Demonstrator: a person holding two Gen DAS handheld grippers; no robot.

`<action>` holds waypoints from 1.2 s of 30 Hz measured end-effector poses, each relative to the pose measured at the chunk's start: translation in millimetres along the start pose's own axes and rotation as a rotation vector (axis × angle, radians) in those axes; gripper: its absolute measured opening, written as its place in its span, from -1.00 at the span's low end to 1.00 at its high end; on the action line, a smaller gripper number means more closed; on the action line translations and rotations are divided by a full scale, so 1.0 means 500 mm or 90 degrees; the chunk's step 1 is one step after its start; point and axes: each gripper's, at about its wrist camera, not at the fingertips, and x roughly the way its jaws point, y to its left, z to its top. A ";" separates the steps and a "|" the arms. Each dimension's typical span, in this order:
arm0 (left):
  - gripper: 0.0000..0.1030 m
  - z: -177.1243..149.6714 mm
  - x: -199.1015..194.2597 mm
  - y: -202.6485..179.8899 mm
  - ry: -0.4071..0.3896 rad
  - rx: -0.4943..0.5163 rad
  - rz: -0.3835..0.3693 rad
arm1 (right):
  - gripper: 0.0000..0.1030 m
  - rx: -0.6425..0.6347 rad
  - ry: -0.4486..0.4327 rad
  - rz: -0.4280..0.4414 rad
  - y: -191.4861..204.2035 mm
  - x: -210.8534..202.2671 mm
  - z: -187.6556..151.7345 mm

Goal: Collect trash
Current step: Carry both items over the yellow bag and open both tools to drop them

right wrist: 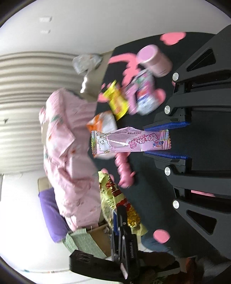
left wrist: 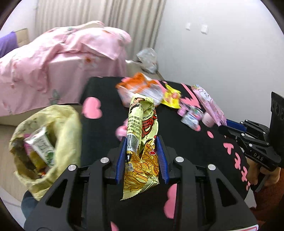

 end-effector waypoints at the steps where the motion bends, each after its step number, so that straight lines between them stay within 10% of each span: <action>1: -0.38 -0.001 -0.011 0.017 -0.007 -0.009 0.007 | -0.56 -0.006 -0.001 0.006 0.012 0.006 0.012; 18: -0.38 -0.067 -0.177 0.372 -0.100 -0.225 0.172 | -0.56 -0.149 0.015 0.155 0.318 0.188 0.217; 36: -0.38 -0.082 -0.066 0.477 -0.058 -0.282 0.143 | -0.56 -0.158 0.117 0.191 0.420 0.424 0.212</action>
